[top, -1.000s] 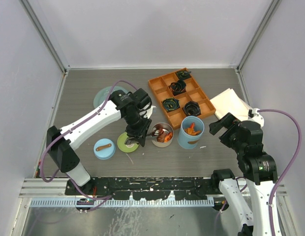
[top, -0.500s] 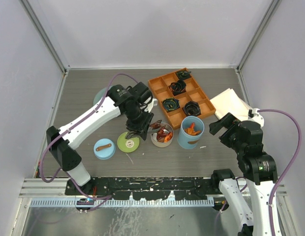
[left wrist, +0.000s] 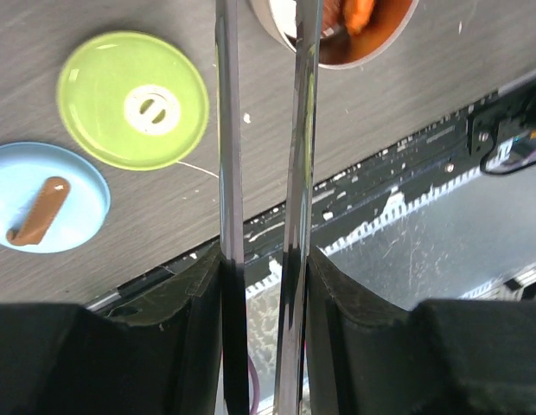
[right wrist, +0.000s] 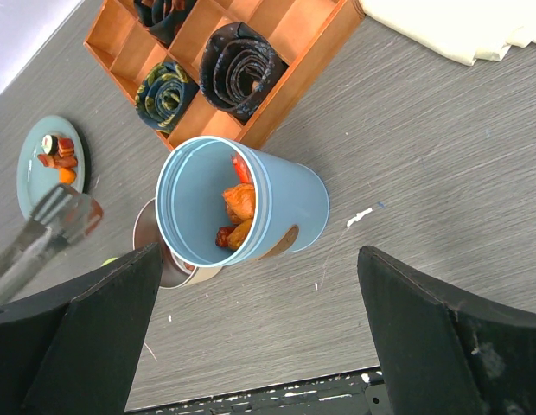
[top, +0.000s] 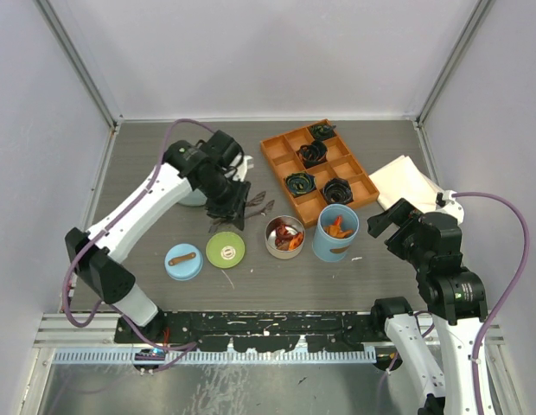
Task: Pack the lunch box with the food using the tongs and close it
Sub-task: Place the fake food in the packing box, then pick up the fake food from the plate.
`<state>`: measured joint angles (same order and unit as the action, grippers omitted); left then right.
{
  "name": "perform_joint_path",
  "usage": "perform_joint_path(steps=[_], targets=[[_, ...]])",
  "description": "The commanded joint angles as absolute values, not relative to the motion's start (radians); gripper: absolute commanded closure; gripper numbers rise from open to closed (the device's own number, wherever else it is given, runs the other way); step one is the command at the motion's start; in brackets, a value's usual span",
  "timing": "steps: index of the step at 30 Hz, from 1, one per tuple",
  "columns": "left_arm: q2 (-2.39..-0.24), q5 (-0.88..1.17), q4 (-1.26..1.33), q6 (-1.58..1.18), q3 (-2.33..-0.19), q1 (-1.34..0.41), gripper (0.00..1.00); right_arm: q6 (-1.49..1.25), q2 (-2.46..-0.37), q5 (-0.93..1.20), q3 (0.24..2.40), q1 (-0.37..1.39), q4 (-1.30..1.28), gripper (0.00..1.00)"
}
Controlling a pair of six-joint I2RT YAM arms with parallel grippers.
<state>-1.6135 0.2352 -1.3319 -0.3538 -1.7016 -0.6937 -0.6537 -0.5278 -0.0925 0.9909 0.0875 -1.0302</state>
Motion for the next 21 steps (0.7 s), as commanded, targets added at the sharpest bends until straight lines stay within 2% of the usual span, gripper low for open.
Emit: perform_joint_path(steps=[1, 11, 21], targets=[[-1.524, 0.264, -1.256, -0.363, -1.673, -0.558, 0.63, -0.653, -0.526, -0.107, 1.011, 0.084, -1.007, 0.0], [-1.571, 0.306, -1.138, -0.364, -1.653, -0.265, 0.6, -0.649, -0.537, -0.112, 1.041, 0.084, -1.012, 0.0], [-1.704, 0.245, -1.092, -0.391, -1.706, -0.118, 0.59, -0.637, -0.554, -0.132, 1.059, 0.084, -1.019, 0.0]])
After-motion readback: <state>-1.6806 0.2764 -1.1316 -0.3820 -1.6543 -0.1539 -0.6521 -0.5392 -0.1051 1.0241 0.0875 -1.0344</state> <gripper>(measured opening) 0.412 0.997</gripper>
